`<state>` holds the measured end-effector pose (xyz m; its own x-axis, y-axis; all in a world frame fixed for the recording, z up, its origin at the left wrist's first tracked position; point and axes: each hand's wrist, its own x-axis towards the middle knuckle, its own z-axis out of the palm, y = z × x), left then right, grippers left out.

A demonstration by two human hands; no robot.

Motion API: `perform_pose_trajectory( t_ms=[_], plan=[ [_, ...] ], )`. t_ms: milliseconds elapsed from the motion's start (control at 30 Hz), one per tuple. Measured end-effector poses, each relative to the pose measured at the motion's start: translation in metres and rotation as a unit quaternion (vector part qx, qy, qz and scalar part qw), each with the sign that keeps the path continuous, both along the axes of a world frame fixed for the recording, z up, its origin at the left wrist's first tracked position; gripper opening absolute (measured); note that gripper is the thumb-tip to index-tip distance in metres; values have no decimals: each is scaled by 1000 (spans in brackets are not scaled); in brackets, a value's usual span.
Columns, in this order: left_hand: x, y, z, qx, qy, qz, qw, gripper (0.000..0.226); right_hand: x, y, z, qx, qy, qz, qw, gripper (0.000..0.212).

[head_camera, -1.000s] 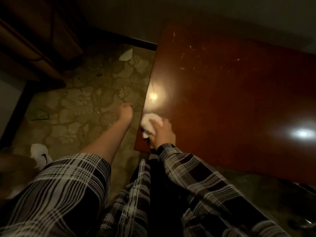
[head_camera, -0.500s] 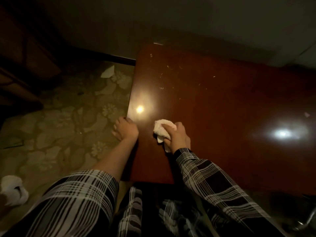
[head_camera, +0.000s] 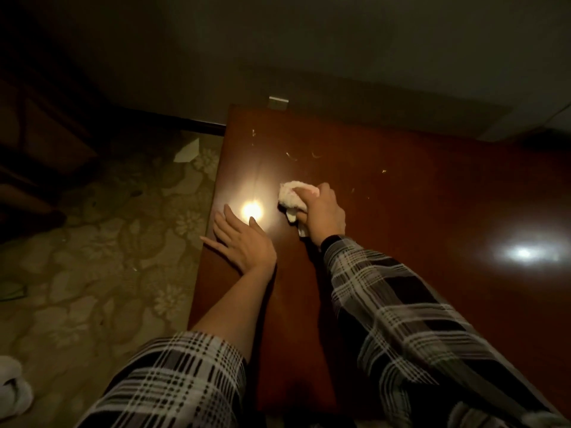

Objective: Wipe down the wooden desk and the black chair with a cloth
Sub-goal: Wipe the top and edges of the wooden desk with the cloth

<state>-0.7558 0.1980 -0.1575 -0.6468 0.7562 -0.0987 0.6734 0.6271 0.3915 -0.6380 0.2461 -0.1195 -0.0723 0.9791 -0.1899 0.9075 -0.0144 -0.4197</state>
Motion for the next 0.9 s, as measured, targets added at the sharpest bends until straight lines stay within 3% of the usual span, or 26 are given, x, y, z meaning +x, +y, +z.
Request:
perform_pose_trajectory(
  t_ms=[167,333,467,633,767,900],
  plan=[
    [-31,19,-7,71,66,18,995,48,-1,41,2,18,-49,35,998,48],
    [-59,19,-12,5,18,92,996,39,-4,-11,6,39,34,93,994,46],
    [-56,16,-20,-7,10,91,996,31,-12,-22,-4,30,-36,216,975,49],
    [-57,20,-25,13,15,87,996,44,-38,60,-5,50,14,99,994,34],
    [-58,19,-28,37,12,85,996,48,-66,114,8,56,-27,99,993,35],
    [-57,19,-31,55,2,93,994,42,-62,67,14,70,6,155,985,43]
  ],
)
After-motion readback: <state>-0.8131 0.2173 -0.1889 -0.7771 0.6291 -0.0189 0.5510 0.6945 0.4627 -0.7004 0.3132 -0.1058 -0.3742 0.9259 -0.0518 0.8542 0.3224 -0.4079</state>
